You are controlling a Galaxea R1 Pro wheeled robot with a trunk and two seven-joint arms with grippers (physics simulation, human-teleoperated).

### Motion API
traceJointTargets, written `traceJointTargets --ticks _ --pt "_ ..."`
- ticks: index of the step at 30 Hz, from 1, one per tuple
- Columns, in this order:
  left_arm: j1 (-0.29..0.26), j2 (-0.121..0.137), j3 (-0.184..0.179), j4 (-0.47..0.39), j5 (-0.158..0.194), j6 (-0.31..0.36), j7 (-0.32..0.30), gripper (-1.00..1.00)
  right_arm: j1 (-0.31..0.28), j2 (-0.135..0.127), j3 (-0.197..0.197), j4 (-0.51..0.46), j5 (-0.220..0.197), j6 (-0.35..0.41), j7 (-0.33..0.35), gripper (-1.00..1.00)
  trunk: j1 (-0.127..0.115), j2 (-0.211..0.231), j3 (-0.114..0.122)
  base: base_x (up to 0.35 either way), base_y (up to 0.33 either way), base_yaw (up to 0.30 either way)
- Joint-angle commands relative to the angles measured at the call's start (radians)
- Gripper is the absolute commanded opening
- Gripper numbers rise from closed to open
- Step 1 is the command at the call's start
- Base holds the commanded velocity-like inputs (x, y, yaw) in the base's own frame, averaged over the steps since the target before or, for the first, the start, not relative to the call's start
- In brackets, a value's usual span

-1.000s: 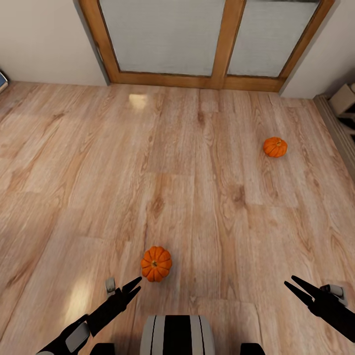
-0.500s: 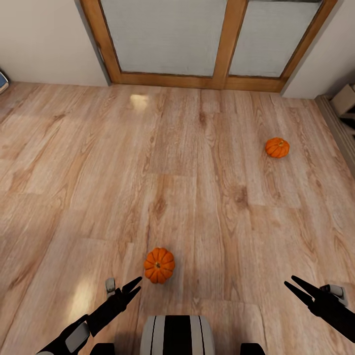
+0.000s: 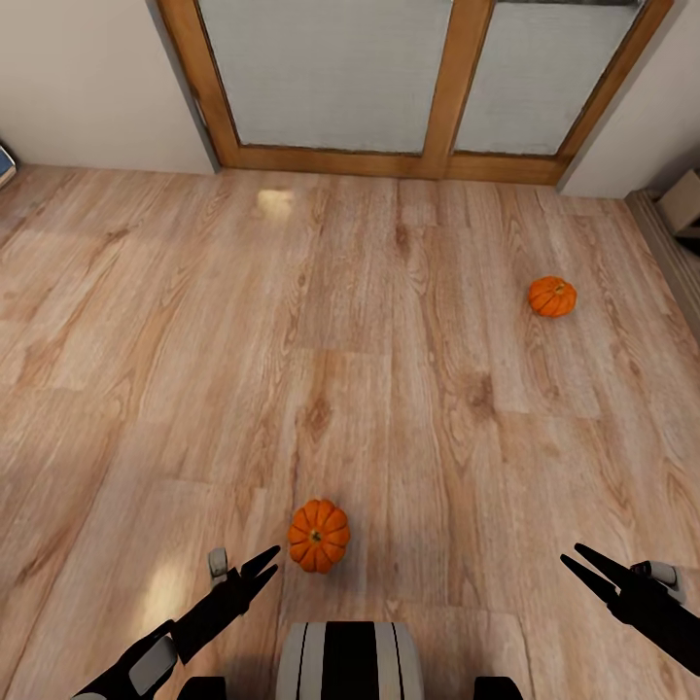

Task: Place each of the two pumpkins and all three candles from the living room inside a cabinet in the living room (use any cabinet), then make sure every cabinet is closed, and position the cauldron so it is next to a table in the living room.

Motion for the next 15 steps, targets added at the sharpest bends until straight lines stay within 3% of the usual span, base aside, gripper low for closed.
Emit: traceJointTargets --ticks 1,15 --pt "0.0 0.001 -0.007 0.0 0.01 0.01 -0.002 1.0 0.0 0.0 0.0 0.0 -0.004 0.006 0.0 1.0 0.0 0.0 -0.001 0.125 0.07 0.0" --pt "0.0 0.001 -0.007 0.0 0.01 0.011 -0.002 1.0 0.0 0.0 -0.002 0.0 -0.005 0.011 0.0 1.0 0.0 0.0 -0.001 0.029 0.032 0.0"
